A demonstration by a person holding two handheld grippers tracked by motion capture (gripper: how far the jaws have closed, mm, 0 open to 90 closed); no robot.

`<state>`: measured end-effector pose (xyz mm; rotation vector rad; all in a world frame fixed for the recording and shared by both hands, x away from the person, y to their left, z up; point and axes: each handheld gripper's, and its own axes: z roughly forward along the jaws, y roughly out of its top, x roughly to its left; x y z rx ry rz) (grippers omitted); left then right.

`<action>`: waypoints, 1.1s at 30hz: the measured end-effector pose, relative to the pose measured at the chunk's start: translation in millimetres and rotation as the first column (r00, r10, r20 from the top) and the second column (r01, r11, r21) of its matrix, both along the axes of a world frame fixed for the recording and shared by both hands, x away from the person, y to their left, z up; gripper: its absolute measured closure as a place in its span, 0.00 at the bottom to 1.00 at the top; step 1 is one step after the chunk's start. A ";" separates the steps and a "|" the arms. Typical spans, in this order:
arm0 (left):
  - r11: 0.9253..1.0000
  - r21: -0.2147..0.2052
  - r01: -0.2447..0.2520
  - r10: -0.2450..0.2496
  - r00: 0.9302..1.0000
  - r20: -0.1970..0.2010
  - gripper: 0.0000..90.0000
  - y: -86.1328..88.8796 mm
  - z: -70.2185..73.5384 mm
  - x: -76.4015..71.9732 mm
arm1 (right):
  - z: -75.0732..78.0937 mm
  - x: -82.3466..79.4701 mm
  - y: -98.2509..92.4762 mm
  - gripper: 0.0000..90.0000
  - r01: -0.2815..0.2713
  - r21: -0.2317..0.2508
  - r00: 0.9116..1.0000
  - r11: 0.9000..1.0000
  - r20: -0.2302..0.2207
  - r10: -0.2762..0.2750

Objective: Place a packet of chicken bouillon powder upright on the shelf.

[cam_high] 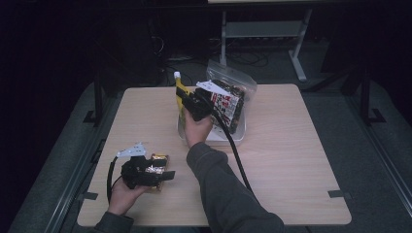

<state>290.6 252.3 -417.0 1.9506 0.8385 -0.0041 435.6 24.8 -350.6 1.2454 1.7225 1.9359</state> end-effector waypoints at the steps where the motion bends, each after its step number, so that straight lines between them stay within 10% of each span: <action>1: 1.000 0.000 0.000 0.000 1.000 -0.001 0.32 0.1 0.0 -0.1 | 0.5 0.5 -1.4 0.98 0.002 -0.002 1.000 1.000 -0.001 -0.002; 16: 1.000 0.002 -0.006 0.006 1.000 -0.001 0.32 0.3 -0.1 -1.4 | 14.7 -2.6 -21.6 0.96 -0.072 -0.097 0.995 0.993 -0.073 0.065; 33: 1.000 -0.009 -0.005 0.005 1.000 -0.002 0.32 2.0 0.9 -1.2 | -5.0 -4.9 -3.3 0.99 -0.052 0.031 0.999 0.998 0.010 0.052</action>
